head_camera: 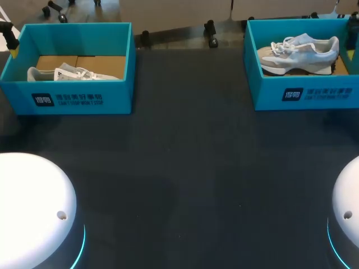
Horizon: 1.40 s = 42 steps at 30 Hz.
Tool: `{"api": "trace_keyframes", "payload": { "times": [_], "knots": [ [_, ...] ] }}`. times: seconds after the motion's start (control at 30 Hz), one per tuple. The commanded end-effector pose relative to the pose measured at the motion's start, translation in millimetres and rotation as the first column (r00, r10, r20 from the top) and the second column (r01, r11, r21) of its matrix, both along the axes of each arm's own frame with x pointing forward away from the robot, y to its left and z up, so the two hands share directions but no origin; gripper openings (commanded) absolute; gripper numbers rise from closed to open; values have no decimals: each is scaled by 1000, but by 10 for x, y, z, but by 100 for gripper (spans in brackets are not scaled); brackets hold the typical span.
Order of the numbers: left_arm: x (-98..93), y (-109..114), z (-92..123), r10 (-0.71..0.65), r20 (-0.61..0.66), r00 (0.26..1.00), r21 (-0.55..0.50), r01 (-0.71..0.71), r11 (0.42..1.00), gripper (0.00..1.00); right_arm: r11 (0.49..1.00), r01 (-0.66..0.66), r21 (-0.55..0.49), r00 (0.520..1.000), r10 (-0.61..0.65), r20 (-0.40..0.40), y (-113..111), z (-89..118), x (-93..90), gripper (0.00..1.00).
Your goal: Take the shoe out of the shoebox, open the shoe tongue, remove and reinsert the insole, then place the shoe into the shoebox
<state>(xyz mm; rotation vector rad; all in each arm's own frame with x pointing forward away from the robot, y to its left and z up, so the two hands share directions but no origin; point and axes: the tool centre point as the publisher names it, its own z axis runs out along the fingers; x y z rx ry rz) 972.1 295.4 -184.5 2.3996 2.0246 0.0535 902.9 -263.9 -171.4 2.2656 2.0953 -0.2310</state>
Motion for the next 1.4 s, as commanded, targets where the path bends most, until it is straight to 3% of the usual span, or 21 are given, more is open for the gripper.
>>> {"api": "trace_keyframes", "payload": {
  "times": [0.03, 0.17, 0.47, 0.6, 1.13, 1.23, 1.4],
  "knots": [
    [-14, 1, 1, -1, 3, 1000, 3, 1, 1000, 100, 997, 56, -44, 998, -58, -26, -135, -43, 397, 100],
    [-14, 1, 1, -1, 3, 1000, 3, 1, 1000, 100, 995, 78, -68, 997, -80, -24, -327, -101, 663, 100],
    [-14, 1, 1, -1, 3, 1000, 3, 1, 1000, 100, 988, 131, -87, 991, -128, 42, -481, -119, 1182, 100],
    [-14, 1, 1, -1, 3, 1000, 3, 1, 1000, 100, 982, 159, -100, 986, -152, 69, -446, -136, 1289, 100],
    [-14, 1, 1, -1, 3, 1000, 3, 1, 1000, 100, 978, 189, -90, 981, -183, 71, -422, -132, 1239, 100],
    [-14, 1, 1, -1, 3, 1000, 3, 1, 1000, 100, 963, 214, -162, 976, -202, 83, -368, -175, 1395, 100],
    [-14, 1, 1, -1, 3, 1000, 3, 1, 1000, 100, 943, 214, -255, 976, -198, 88, -346, -355, 1817, 100]
  ]
}}
